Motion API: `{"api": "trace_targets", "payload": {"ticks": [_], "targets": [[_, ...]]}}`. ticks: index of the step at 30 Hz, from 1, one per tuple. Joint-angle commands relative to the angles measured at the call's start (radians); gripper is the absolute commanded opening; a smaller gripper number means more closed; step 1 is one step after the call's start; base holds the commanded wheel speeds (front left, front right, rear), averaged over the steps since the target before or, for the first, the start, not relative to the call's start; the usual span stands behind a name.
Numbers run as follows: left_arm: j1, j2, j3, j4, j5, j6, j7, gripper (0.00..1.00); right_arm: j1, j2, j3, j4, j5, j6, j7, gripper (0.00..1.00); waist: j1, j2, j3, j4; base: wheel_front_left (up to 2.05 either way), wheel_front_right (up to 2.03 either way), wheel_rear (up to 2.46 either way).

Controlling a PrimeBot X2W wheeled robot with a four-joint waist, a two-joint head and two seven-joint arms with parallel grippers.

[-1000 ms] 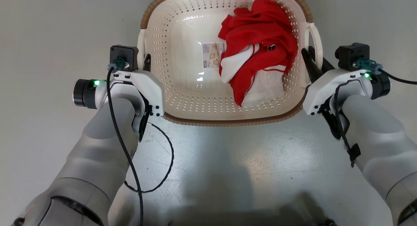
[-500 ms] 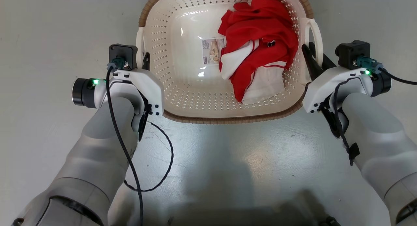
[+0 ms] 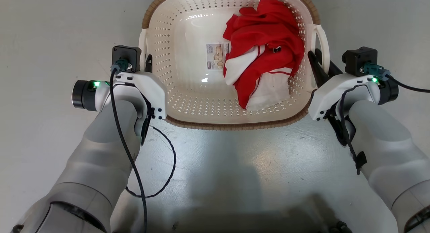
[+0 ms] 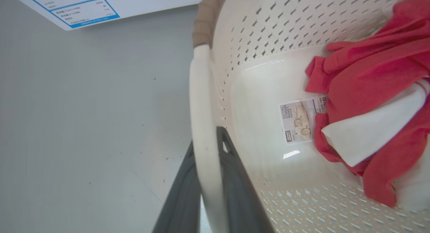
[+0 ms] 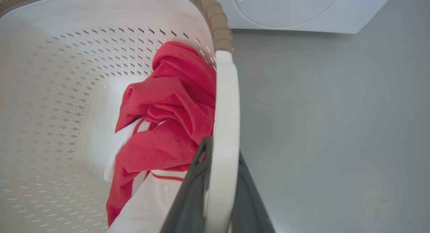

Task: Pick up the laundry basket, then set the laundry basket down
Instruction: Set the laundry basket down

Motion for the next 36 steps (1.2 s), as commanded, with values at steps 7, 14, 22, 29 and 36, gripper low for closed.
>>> {"api": "trace_targets", "payload": {"ticks": [7,14,22,29,36], "targets": [[-0.023,0.029,0.017,-0.005,0.02,0.001,-0.014,0.0,0.058,0.024,0.012,-0.011,-0.024,0.015,-0.011,0.0,0.0,0.0,0.007,0.001,0.0,0.0,0.0],[-0.025,0.028,0.031,0.007,0.014,0.015,-0.014,1.0,0.044,0.015,-0.04,-0.013,-0.046,0.015,-0.011,1.0,0.0,0.0,0.013,0.0,0.0,0.0,0.0],[-0.025,0.014,0.035,0.04,-0.003,0.034,0.004,1.0,0.061,0.02,-0.163,-0.062,-0.16,0.015,-0.011,1.0,0.0,0.0,0.013,0.001,0.0,0.0,0.0],[-0.026,0.012,0.035,0.05,-0.008,0.043,-0.002,1.0,0.094,0.038,-0.256,-0.109,-0.238,0.015,-0.011,1.0,0.0,0.0,-0.007,-0.006,0.0,0.0,0.0],[-0.001,0.011,0.044,0.054,-0.021,0.048,-0.009,1.0,0.143,0.062,-0.334,-0.163,-0.313,0.015,-0.011,1.0,0.0,0.0,-0.057,-0.016,0.0,0.0,0.0]]}}
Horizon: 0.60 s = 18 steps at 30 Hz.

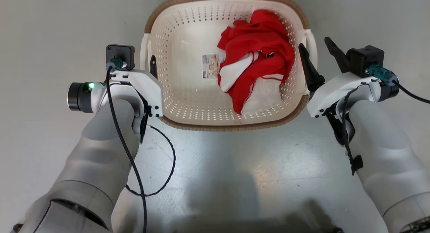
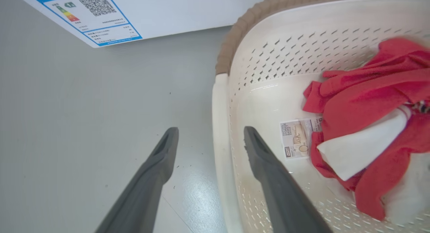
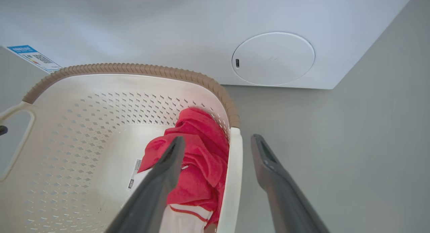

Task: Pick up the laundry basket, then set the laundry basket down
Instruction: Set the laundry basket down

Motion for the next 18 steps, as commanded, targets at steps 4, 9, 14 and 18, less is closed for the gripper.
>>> {"api": "trace_targets", "payload": {"ticks": [4,9,14,18], "targets": [[0.043,0.024,0.03,-0.022,-0.014,0.012,-0.013,1.0,0.084,0.022,-0.024,-0.051,-0.04,0.006,-0.011,1.0,0.0,0.0,-0.052,-0.006,0.0,0.0,0.0],[0.094,0.041,0.048,-0.101,0.007,0.025,-0.014,1.0,0.122,0.02,-0.065,-0.089,-0.075,0.006,-0.011,1.0,0.0,0.0,-0.118,-0.009,0.0,0.0,0.0],[0.167,0.051,0.077,-0.171,0.029,0.024,-0.014,1.0,0.171,0.008,-0.103,-0.13,-0.113,0.006,-0.011,1.0,0.0,0.0,-0.204,-0.008,0.0,0.0,0.0],[0.234,0.059,0.108,-0.217,0.044,0.017,-0.014,1.0,0.218,-0.001,-0.127,-0.148,-0.136,0.006,-0.011,1.0,0.0,0.0,-0.287,-0.01,0.0,0.0,0.0]]}}
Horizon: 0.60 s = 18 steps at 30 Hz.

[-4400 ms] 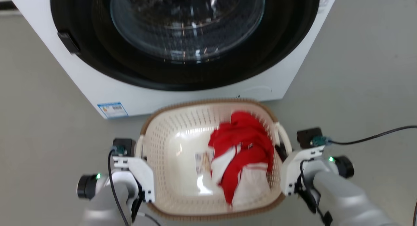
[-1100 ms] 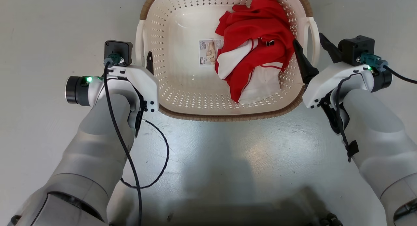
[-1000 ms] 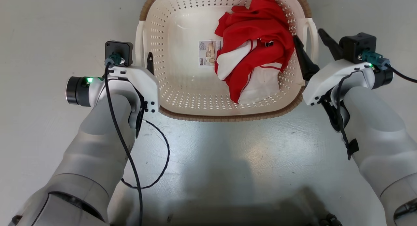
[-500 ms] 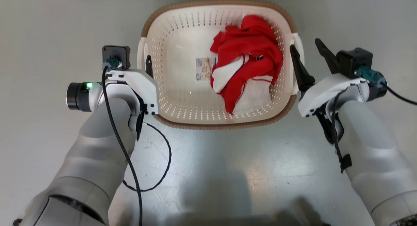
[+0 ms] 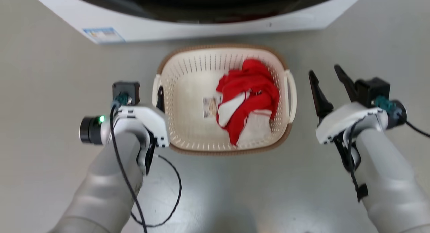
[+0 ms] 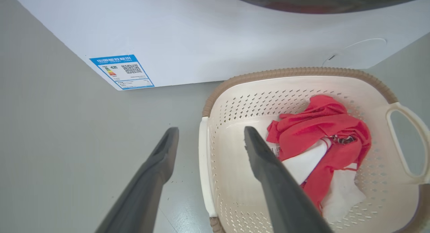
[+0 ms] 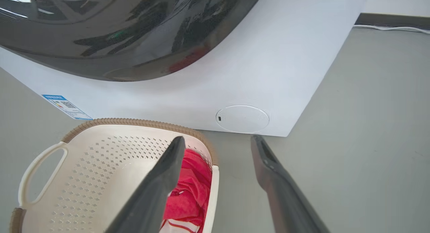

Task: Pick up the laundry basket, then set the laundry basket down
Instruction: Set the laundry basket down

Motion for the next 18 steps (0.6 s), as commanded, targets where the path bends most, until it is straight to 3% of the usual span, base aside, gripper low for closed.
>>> {"api": "trace_targets", "payload": {"ticks": [1,18], "targets": [[0.04,0.034,0.034,-0.027,0.01,-0.001,-0.011,1.0,0.05,0.004,0.008,-0.024,-0.015,0.006,-0.011,1.0,0.0,0.0,-0.077,-0.003,0.0,0.0,0.0],[0.312,0.068,0.228,-0.238,0.081,-0.03,-0.011,1.0,0.194,-0.011,-0.03,-0.081,-0.057,0.006,-0.011,1.0,0.0,0.0,-0.362,-0.016,0.0,0.0,0.0]]}}
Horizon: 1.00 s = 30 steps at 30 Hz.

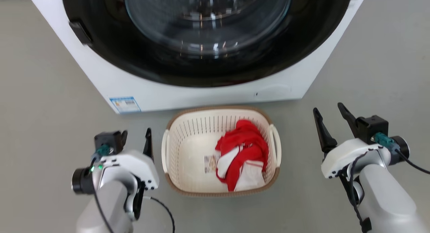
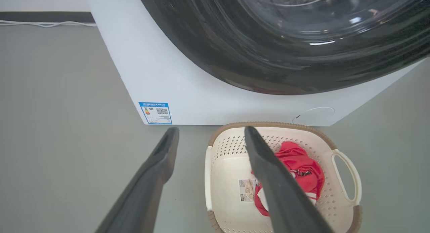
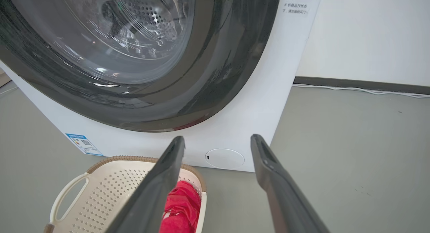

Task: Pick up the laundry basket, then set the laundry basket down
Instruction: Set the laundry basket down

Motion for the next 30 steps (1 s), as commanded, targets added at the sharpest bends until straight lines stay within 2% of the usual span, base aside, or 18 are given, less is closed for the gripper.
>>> {"api": "trace_targets", "payload": {"ticks": [1,15,30], "targets": [[0.012,0.025,0.035,-0.025,0.013,-0.005,-0.011,1.0,0.017,-0.004,0.015,-0.028,-0.007,0.006,-0.011,1.0,0.0,-0.0001,-0.041,-0.004,0.0,0.0,0.0],[0.261,0.031,0.21,-0.262,0.105,-0.058,-0.011,1.0,0.16,-0.036,-0.012,-0.175,-0.011,0.006,-0.011,1.0,0.0,-0.0001,-0.208,-0.023,0.0,0.0,0.0],[0.439,0.003,0.345,-0.434,0.162,-0.047,-0.011,1.0,0.292,-0.035,-0.037,-0.313,-0.026,0.006,-0.011,1.0,0.0,-0.0001,-0.274,-0.03,0.0,0.0,0.0]]}}
